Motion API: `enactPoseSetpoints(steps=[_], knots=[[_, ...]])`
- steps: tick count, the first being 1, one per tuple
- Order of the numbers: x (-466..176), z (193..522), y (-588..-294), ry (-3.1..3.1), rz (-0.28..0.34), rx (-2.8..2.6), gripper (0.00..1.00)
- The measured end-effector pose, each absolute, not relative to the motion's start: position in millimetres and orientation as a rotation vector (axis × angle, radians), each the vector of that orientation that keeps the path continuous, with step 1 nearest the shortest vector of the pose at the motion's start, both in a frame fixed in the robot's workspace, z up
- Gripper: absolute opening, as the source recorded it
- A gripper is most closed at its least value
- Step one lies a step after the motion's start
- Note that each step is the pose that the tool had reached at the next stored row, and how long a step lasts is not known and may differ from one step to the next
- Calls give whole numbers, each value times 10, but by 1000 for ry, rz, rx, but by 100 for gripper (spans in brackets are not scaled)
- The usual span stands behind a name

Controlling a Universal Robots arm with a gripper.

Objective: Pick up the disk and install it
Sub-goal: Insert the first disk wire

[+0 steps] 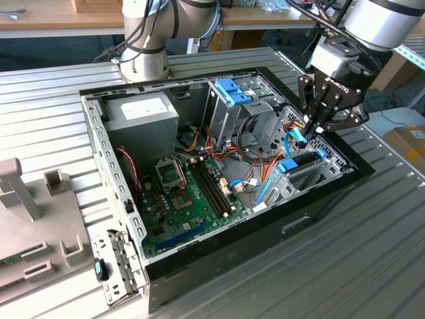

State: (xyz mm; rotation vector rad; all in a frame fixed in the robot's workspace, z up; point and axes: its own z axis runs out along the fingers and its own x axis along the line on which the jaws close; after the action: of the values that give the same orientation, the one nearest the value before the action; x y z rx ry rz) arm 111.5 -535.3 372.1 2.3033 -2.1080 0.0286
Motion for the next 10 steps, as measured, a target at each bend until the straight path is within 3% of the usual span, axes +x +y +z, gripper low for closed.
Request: enactPoseSetpoints(steps=[10], knots=[[1115,3695,-5366,-2331,26,2074,16]])
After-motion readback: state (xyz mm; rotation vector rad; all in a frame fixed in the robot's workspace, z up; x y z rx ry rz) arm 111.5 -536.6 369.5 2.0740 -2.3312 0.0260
